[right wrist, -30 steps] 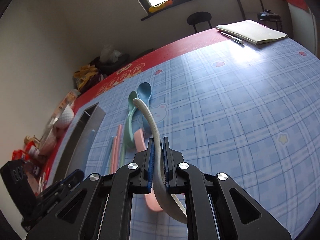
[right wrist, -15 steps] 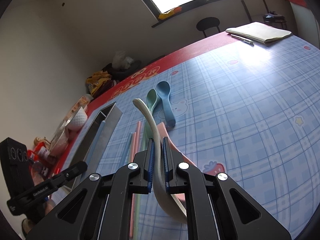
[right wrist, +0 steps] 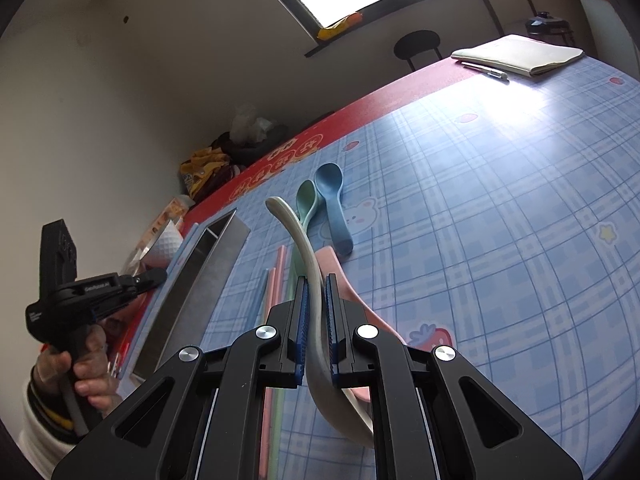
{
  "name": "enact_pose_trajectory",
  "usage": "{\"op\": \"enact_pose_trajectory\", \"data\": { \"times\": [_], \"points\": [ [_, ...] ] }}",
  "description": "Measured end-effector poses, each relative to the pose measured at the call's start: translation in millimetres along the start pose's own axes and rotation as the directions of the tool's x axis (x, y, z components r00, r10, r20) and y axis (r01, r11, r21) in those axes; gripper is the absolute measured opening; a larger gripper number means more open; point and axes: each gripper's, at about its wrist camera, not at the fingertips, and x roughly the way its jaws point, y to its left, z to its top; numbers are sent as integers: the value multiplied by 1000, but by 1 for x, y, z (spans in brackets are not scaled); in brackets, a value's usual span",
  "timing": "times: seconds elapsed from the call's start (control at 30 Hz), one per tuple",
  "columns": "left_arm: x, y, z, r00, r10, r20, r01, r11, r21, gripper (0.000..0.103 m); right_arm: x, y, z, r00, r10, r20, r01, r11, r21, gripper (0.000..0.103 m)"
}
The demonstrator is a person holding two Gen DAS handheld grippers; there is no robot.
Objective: Organize utensils
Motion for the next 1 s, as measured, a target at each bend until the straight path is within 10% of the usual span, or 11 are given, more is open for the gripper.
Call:
{"op": "enact_pose_trajectory", "data": {
  "times": [0.77, 1.0],
  "points": [
    [43, 8, 7, 989, 17, -148, -12, 999, 35, 9, 2, 1, 1, 1000, -15, -11, 15, 1000, 5, 8],
    [-16, 3, -12, 996, 35, 80, -51, 977, 209, 58, 6, 4, 2, 998, -54, -20, 54, 999, -2, 8]
  ]
}}
